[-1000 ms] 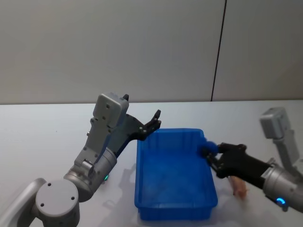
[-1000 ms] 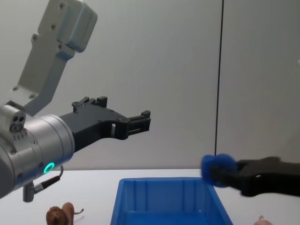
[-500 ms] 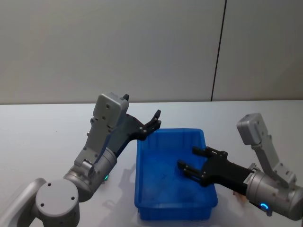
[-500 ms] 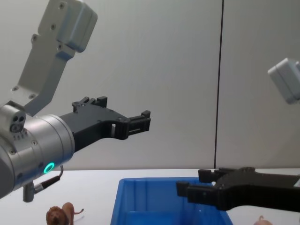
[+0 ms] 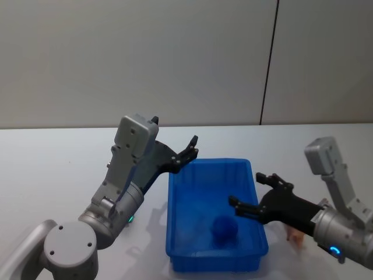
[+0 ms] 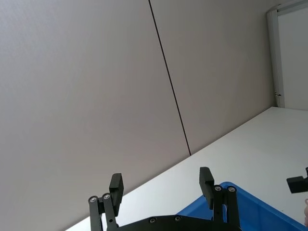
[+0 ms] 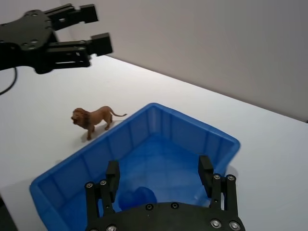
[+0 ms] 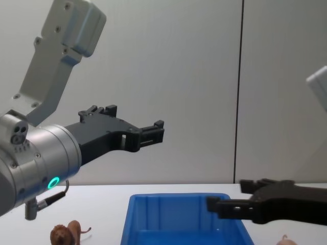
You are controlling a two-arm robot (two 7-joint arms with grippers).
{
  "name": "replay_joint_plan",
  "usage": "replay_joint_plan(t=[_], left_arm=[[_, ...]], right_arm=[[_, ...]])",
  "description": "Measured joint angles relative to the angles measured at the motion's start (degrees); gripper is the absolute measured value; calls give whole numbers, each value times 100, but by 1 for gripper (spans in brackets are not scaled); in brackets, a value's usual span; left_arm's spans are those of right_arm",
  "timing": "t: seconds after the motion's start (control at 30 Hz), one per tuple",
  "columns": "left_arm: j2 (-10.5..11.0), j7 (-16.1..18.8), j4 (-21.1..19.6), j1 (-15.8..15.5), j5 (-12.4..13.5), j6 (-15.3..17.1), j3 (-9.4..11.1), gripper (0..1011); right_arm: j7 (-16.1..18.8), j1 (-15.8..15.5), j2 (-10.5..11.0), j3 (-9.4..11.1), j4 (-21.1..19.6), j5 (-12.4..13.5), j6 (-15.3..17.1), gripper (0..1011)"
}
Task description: Pick up the two dolls from the table and place them into the box.
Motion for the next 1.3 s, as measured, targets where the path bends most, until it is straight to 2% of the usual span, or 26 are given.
replay_joint_plan(t=[0.27, 0.67, 0.97, 1.3], left_arm=[[0, 0, 0, 0, 0, 0, 0, 1001], [0, 0, 0, 0, 0, 0, 0, 1001], [0, 0, 0, 0, 0, 0, 0, 1001], [0, 0, 0, 0, 0, 0, 0, 1001]], right_arm=[[-325, -154, 187, 149, -59, 188, 27, 1001], [-828, -514, 515, 358, -160, 424, 306, 1001], [-983, -686, 661, 402, -132, 390, 503, 1001], [-951, -732, 689, 360, -19, 256, 701, 1001]])
